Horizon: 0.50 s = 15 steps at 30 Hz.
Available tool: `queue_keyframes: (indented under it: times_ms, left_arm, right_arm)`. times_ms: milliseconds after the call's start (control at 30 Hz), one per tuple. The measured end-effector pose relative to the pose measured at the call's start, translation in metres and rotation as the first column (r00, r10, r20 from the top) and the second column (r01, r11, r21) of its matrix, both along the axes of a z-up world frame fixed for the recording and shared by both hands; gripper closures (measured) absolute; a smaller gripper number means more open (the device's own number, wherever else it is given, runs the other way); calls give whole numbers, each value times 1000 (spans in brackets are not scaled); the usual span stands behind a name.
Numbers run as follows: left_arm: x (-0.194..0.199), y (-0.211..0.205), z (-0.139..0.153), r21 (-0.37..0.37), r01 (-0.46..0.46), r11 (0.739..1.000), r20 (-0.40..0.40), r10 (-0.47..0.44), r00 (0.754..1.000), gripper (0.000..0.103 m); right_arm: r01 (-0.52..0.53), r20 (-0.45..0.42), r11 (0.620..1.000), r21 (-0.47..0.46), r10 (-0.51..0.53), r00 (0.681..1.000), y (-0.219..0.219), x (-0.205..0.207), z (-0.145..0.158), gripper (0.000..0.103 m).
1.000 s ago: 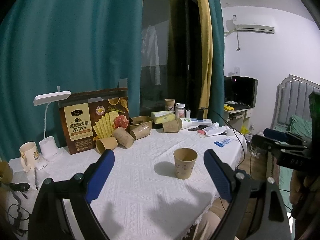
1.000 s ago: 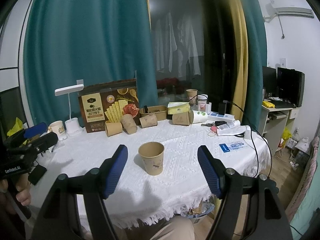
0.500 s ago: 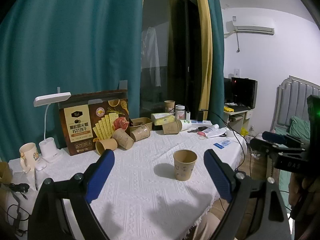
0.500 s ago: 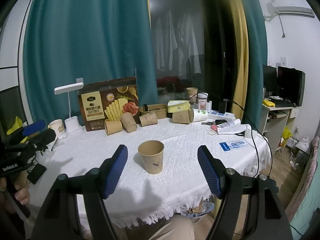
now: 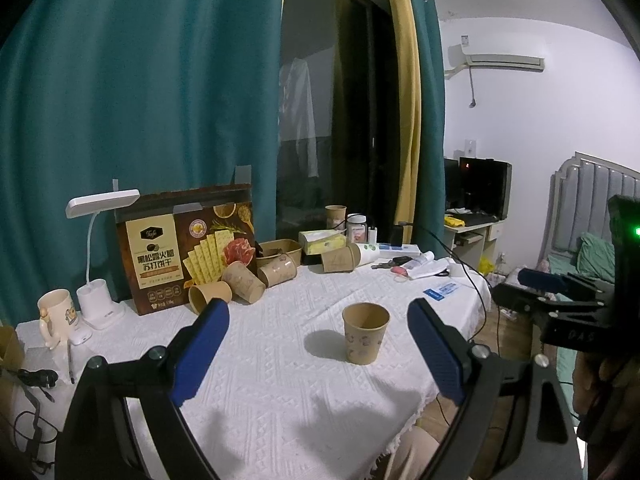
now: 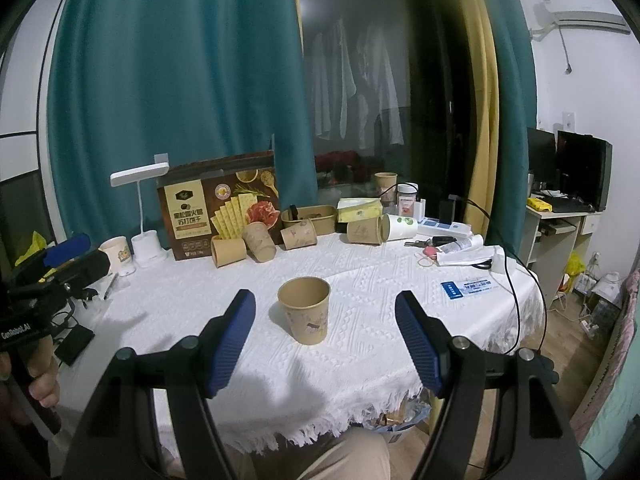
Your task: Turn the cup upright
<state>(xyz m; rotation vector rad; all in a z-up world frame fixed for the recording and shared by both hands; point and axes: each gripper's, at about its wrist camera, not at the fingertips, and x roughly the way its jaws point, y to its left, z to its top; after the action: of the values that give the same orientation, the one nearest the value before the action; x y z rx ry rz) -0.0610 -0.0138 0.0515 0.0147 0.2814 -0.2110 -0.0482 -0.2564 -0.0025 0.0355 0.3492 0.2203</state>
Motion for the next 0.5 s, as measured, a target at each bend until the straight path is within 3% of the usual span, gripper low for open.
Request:
queue_keyframes:
  times_ms: [500]
  left_arm:
    - [-1, -4, -1, 6, 11, 1000, -3, -11, 1000, 12]
  right_arm:
    - [2, -1, 1000, 2, -2, 1000, 0, 0, 0, 33]
